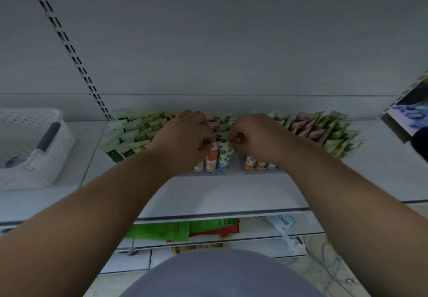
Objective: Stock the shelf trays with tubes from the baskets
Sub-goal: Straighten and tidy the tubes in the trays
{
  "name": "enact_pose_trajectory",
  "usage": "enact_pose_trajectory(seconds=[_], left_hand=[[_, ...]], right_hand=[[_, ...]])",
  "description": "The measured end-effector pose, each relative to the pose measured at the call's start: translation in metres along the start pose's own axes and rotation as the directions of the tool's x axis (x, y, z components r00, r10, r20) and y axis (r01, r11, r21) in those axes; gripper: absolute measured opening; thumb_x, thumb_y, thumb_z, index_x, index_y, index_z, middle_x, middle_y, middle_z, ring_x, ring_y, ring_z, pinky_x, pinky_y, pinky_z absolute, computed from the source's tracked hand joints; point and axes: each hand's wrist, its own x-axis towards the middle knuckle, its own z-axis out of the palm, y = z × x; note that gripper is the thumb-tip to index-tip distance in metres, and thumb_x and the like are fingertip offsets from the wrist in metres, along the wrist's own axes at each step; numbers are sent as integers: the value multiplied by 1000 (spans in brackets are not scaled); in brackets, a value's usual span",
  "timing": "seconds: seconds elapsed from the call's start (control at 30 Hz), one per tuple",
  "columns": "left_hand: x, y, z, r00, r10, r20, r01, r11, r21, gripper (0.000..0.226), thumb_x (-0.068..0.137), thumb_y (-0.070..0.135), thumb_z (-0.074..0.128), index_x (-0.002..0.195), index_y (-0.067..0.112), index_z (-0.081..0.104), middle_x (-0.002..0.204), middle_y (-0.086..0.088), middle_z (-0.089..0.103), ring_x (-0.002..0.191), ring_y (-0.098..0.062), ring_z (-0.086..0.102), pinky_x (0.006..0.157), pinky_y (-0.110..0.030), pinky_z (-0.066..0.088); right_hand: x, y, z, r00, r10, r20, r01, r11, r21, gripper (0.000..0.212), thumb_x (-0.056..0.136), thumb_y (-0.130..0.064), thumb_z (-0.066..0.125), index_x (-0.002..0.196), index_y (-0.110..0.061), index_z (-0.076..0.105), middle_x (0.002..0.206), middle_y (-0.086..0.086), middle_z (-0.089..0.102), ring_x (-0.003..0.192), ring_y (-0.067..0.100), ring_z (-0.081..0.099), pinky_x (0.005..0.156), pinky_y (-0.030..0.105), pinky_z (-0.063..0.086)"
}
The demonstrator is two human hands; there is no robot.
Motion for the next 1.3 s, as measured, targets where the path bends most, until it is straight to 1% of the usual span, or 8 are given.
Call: enact_pose_trajectory(seconds=[0.27,0.47,0.57,0.67,0.8,0.97,1.07,1.3], left_hand=[[-7,1,1,997,-77,-13,78,996,38,25,77,30,75,100,22,72,100,0,59,99,-24,53,83,-25,34],[-33,-1,-17,969,-234,-74,238,970,47,36,77,30,76,109,18,66,109,-3,61,105,-27,54,85,-28,36],[-44,-9,-24,957,-286,-55,289,956,59,37,80,33,72,113,18,66,114,-4,60,110,-27,52,92,-34,41],[-48,-18,-25,964,-261,-49,265,960,87,32,80,34,71,107,18,69,108,-4,62,104,-30,55,90,-38,45],[-41,-22,-26,978,-206,-30,208,971,115,32,77,43,58,95,19,71,95,-5,63,92,-31,57,80,-38,49],[-33,-37,-25,995,-84,45,80,992,97,24,78,39,54,82,22,69,83,0,59,83,-27,54,70,-35,47],[-29,-43,-26,996,-40,83,34,997,70,14,75,29,57,83,25,68,84,2,58,82,-26,52,69,-38,48],[-23,-53,-21,994,9,113,-14,999,41,33,80,35,39,88,22,68,85,-1,59,84,-27,54,72,-43,50]], right_hand=[[-2,1,3,999,-3,-47,5,1000,26,15,81,-32,71,88,-20,66,72,-13,46,68,9,45,61,26,26],[3,-12,4,991,-62,-118,69,996,58,16,80,-28,70,87,-15,64,80,-1,56,71,14,49,60,29,33],[8,-26,7,988,-101,-121,112,990,88,21,79,-26,71,76,-21,51,72,-12,42,68,12,44,53,25,28],[14,-39,12,991,-106,-84,115,987,114,11,79,-22,69,88,-25,63,86,-4,55,78,14,52,60,26,31],[20,-52,17,997,-36,-67,39,998,42,24,78,-23,68,103,-20,69,104,4,61,94,22,59,67,25,34],[22,-66,19,999,40,-22,-40,999,10,22,79,-21,68,101,-16,70,110,9,59,99,28,58,79,34,47],[24,-68,20,997,68,-48,-68,998,11,16,81,-20,67,96,-15,72,117,10,60,105,28,58,78,24,39],[24,-69,24,990,118,-75,-117,993,20,10,82,-20,64,88,-16,70,100,8,61,89,29,61,73,37,49]])
